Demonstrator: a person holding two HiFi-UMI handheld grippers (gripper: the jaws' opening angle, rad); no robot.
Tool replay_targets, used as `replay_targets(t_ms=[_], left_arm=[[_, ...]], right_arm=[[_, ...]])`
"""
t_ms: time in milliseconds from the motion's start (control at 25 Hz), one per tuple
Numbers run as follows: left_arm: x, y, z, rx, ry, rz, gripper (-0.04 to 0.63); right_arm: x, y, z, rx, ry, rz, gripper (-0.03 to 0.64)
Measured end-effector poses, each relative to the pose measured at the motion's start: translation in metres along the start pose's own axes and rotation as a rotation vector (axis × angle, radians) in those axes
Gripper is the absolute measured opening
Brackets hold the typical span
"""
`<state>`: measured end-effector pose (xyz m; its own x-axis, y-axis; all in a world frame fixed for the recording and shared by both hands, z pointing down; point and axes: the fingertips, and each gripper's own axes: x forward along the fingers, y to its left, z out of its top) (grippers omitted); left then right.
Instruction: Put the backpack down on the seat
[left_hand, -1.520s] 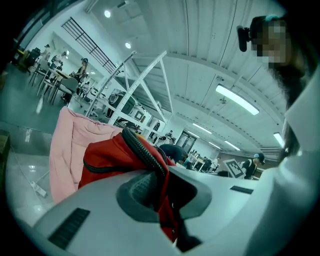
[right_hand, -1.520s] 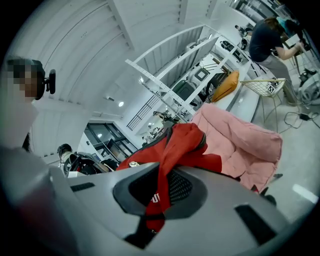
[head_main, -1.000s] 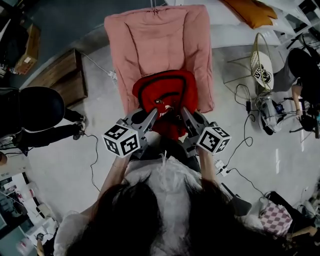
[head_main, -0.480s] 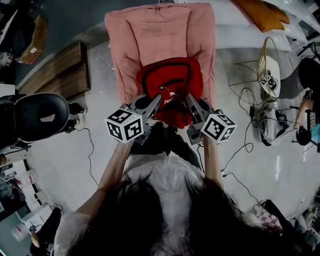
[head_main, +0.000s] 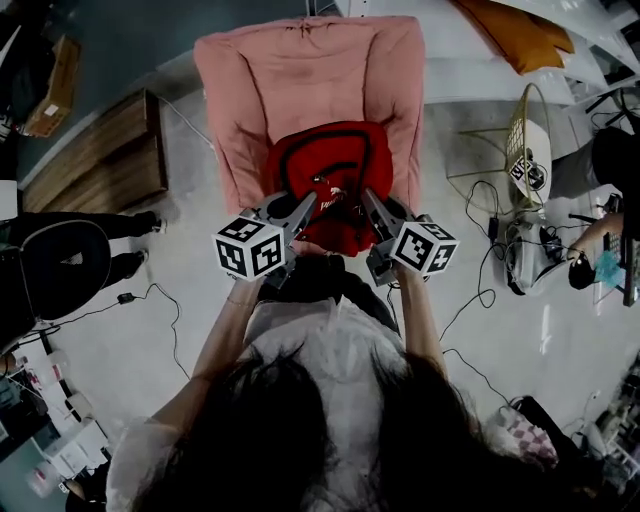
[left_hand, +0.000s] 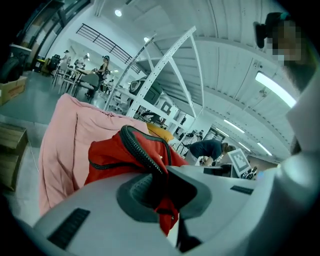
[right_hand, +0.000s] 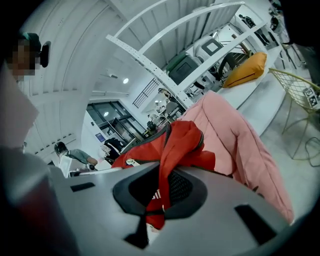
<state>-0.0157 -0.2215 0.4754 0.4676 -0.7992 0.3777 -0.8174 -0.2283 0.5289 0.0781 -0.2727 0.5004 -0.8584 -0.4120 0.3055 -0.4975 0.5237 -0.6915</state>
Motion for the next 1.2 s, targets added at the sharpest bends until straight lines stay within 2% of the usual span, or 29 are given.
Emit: replay_targets(t_ms=[280, 720, 840, 1040, 1200], left_arm=[[0.039, 0.038, -0.009, -0.024, 0.100, -0.009, 0.037], [0.103, 0.133, -0.059, -0.079, 0.278, 0.034, 0.037], [0.120, 0.158, -0.072, -0.118, 0.299, 0.037, 0.037], [0.146, 0.184, -0.091, -0.134, 0.314, 0.022, 0.037], [0.164, 0.218, -0.107, -0.173, 0.314, 0.057, 0.037]], right_arm=[[0.036, -0.043, -0.007, 0.083, 0.018, -0.053, 0.037], [0.107, -0.128, -0.055, 0.123, 0.212, -0.206, 0.037], [0.122, -0.153, -0.068, 0.135, 0.261, -0.248, 0.037], [0.128, -0.191, -0.082, 0.132, 0.333, -0.289, 0.037], [0.133, -0.214, -0.095, 0.112, 0.384, -0.307, 0.037]])
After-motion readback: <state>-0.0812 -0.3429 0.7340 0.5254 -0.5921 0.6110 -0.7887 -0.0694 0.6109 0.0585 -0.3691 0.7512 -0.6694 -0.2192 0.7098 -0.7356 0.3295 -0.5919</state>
